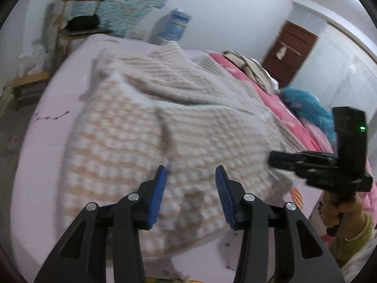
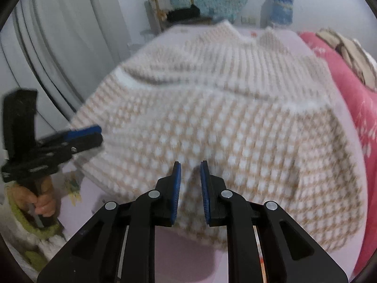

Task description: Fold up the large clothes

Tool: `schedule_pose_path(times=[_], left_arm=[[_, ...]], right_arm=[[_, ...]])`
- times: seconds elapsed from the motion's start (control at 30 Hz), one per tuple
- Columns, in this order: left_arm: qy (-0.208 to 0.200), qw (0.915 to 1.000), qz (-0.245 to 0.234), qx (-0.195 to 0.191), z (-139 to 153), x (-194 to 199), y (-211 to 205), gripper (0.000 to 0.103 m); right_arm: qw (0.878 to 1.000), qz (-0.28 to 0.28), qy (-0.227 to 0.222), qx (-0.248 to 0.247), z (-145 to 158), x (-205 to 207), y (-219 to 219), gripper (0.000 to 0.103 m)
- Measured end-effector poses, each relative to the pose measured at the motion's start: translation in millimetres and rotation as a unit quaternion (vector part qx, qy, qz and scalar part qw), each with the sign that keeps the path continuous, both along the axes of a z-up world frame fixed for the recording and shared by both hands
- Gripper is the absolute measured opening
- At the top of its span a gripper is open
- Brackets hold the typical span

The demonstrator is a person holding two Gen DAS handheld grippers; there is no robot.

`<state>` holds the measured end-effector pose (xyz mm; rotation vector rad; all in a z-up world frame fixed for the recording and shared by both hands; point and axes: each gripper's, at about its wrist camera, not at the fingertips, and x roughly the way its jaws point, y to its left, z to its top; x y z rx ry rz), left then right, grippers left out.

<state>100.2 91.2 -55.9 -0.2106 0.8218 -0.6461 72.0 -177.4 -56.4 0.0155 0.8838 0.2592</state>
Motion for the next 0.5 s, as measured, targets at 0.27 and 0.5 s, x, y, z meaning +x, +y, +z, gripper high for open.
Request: schedule_pose_path(times=[0.27,0.5], left_arm=[[-0.009,0.9998,0.006,0.018,-3,-1,-3,0.041],[-0.009,0.9998,0.008,0.016,-4,2,-4,0.041]], right_arm=[[1.0,-0.001,-0.002,0.001,-12,31,1,0.016],[1.0,-0.01,-0.018,-0.019,2,49,11,0.016]])
